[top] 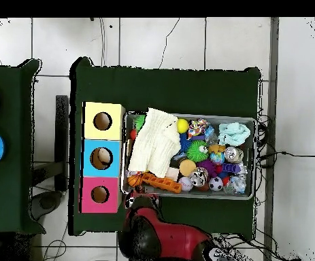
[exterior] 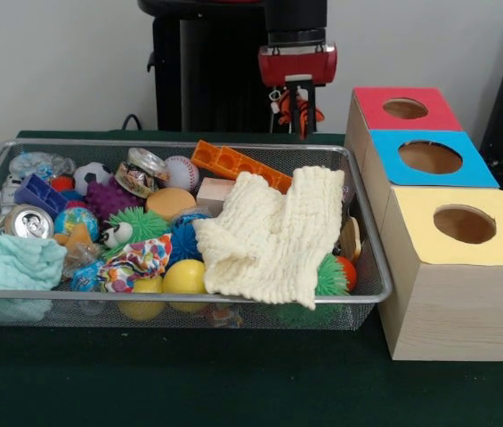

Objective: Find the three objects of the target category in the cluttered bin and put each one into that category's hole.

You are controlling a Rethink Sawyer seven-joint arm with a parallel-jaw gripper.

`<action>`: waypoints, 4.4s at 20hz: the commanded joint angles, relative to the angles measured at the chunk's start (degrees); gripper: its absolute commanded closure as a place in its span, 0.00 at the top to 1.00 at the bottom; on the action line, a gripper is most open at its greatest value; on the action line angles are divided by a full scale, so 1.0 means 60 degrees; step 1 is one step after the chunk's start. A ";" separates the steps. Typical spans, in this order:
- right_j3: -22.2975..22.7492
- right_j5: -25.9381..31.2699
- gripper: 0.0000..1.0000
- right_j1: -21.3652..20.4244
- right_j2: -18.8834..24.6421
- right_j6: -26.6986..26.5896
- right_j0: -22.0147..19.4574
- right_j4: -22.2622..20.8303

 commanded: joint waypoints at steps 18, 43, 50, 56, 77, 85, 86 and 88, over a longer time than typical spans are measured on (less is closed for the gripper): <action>0.1304 -0.0656 0.00 -0.1385 0.0109 0.4460 0.1544 0.1805; 0.1048 -0.0774 0.00 -0.1250 -0.0085 0.5337 0.3048 0.2938; 0.1230 0.0085 0.00 -0.2146 0.0061 0.5180 0.2706 0.2930; 0.1200 0.0853 0.00 -0.2818 0.0001 0.4986 0.2660 0.3092; 0.0373 0.0596 0.00 -0.2018 -0.0497 0.4943 0.3902 0.4307; 0.0187 0.0811 0.00 -0.2014 -0.0475 0.4831 0.3959 0.4543; 0.0160 0.0969 0.00 -0.2098 -0.0506 0.4748 0.3953 0.4573; 0.0076 0.1244 0.00 -0.2211 -0.0589 0.4579 0.3961 0.4653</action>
